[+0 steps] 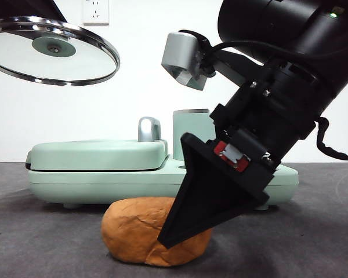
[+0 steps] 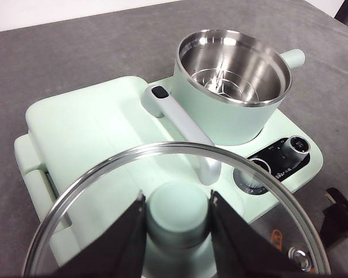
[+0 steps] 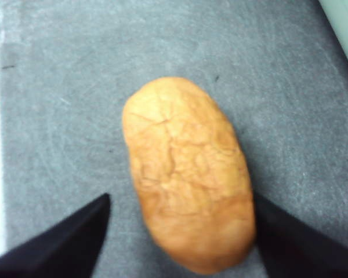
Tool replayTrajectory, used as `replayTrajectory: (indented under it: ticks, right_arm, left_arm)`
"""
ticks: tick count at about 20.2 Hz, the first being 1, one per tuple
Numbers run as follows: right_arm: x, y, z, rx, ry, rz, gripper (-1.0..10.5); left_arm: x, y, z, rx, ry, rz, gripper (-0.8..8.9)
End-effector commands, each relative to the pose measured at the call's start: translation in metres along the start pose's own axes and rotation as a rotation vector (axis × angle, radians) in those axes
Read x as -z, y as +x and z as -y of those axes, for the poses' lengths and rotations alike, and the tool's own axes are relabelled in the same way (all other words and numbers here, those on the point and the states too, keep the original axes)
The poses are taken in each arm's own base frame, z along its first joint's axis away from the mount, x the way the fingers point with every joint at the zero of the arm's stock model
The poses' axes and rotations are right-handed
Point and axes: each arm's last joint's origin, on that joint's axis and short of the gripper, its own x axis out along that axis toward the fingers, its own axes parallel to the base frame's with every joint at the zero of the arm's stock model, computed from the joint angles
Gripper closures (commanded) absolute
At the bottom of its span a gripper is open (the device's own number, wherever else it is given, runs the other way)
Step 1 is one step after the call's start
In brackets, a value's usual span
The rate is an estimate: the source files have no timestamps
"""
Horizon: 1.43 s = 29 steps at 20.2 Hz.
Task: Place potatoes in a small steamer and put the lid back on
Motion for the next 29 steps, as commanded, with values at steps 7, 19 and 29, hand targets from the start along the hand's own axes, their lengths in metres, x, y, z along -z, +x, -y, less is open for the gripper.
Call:
replayTrajectory:
  ticks: [7,19,29]
  right_arm:
    - [-0.006,-0.003,-0.002,-0.008,0.116,0.011,7.4]
    - [-0.026,-0.097,-0.020,0.078,0.514,-0.104,7.4]
    - [-0.073,-0.158,-0.008,0.291,0.551,-0.138,7.4]
  left_arm:
    - [-0.007,-0.003,0.001,-0.015,0.025,0.040,8.05]
    - [-0.008,-0.003,0.001,-0.016,0.036,0.051,8.05]
    - [-0.010,-0.003,0.001,-0.017,0.042,0.074,8.05]
